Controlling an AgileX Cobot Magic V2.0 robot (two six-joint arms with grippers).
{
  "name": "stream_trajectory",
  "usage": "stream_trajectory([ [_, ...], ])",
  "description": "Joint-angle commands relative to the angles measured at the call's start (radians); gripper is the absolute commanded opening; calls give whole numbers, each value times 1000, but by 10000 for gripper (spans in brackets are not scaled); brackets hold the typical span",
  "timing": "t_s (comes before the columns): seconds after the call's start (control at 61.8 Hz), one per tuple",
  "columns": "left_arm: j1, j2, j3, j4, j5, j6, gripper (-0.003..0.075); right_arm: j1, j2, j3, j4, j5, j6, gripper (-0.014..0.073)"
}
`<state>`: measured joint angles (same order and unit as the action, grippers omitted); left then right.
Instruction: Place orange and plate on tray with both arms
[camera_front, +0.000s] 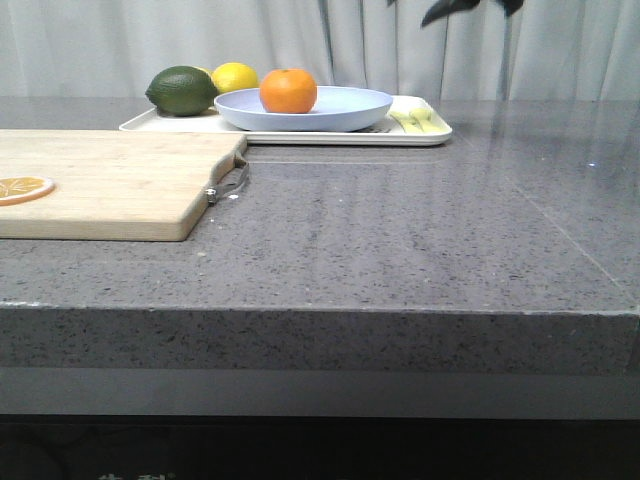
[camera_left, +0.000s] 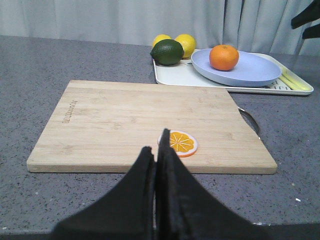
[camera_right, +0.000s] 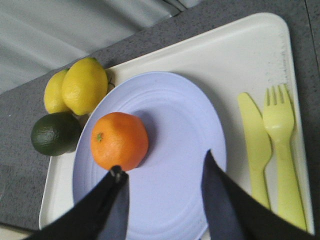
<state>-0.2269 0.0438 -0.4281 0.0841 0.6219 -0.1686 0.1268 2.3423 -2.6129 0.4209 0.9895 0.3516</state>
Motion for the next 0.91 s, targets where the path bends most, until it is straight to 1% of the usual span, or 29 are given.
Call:
stream_trajectory([
  [0.0, 2, 14, -23, -5, -84, -8, -18, -5, -117, -34, 14, 19, -56, 216],
  [0.065, 2, 14, -23, -5, -84, -8, -18, -5, -138, -34, 14, 71, -90, 81],
  [0.129, 2, 14, -23, -5, -84, -8, -18, -5, -158, -34, 14, 122, -114, -35],
  [0.194, 2, 14, -23, -5, -84, -8, -18, -5, -174, -34, 8, 168, -120, -120],
  [0.21, 2, 14, -23, -5, -84, -8, -18, -5, -177, -34, 4, 182, -121, -126],
  [0.307, 2, 14, -23, -5, -84, -8, -18, -5, -211, -34, -48, 264, -131, -118],
  [0.388, 2, 14, -23, -5, -84, -8, -18, -5, -243, -34, -136, 347, -162, -119],
  [0.453, 2, 14, -23, -5, -84, -8, -18, -5, -283, -17, -198, 349, -181, -119],
  [0.582, 2, 14, -23, -5, -84, -8, -18, -5, -389, 72, -207, 349, -211, -119],
  [0.744, 2, 14, -23, -5, -84, -8, -18, -3, -590, 350, -208, 347, -304, -119],
  [0.89, 2, 14, -23, -5, -84, -8, -18, -5, -781, 647, -309, 345, -374, -119],
])
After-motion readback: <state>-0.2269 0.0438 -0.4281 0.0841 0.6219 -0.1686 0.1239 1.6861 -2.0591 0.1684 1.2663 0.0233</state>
